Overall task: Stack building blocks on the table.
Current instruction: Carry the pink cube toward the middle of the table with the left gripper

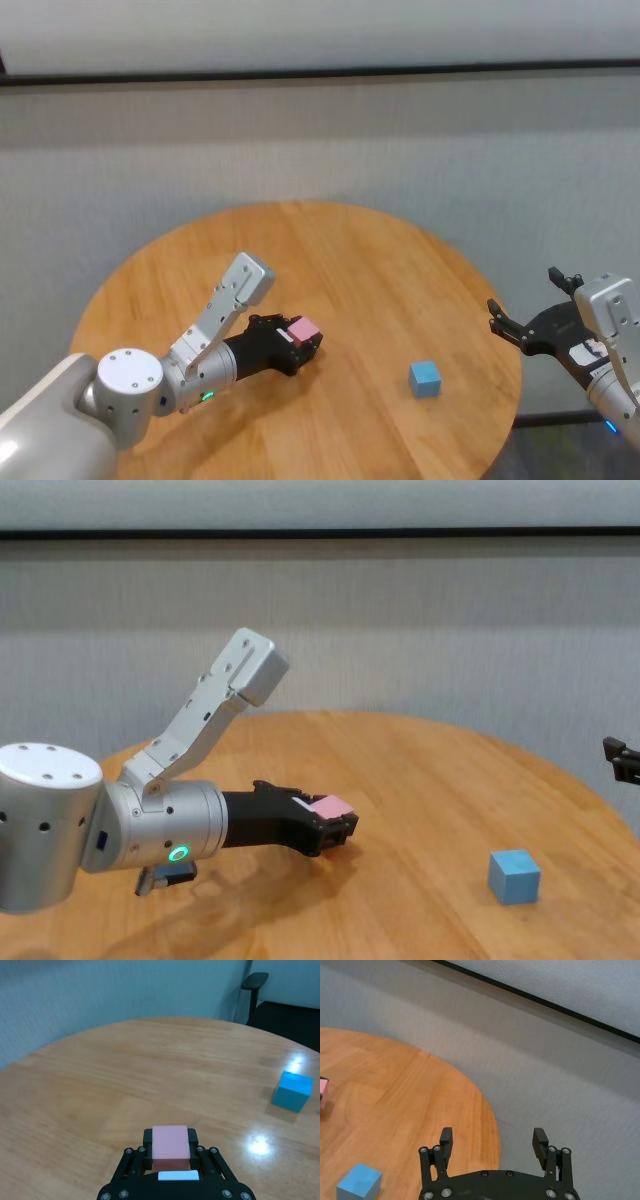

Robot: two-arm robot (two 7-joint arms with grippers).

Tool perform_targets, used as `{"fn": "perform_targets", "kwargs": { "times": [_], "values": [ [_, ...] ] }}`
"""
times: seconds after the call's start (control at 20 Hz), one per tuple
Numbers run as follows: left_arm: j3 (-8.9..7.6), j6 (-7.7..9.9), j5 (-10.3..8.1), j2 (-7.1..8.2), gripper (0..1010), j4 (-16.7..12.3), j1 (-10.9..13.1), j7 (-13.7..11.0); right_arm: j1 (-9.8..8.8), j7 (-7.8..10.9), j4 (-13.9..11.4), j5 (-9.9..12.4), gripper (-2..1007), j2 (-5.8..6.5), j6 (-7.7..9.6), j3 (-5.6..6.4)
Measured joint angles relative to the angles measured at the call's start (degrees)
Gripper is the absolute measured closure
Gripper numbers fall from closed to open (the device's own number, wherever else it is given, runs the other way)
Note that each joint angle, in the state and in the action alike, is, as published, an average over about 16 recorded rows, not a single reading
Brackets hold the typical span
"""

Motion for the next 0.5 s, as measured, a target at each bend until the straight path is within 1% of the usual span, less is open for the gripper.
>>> {"fn": "perform_targets", "kwargs": {
  "times": [0.25, 0.5],
  "values": [
    [-0.33, -0.53, 0.44, -0.52, 611, 2.0, -0.7, 0.0, 0.0, 0.0, 0.0, 0.0, 1, 0.0, 0.0, 0.0],
    [-0.59, -0.65, 0.9, -0.81, 597, 3.0, -1.0, 0.0, 0.0, 0.0, 0.0, 0.0, 1, 0.0, 0.0, 0.0]
  ]
}}
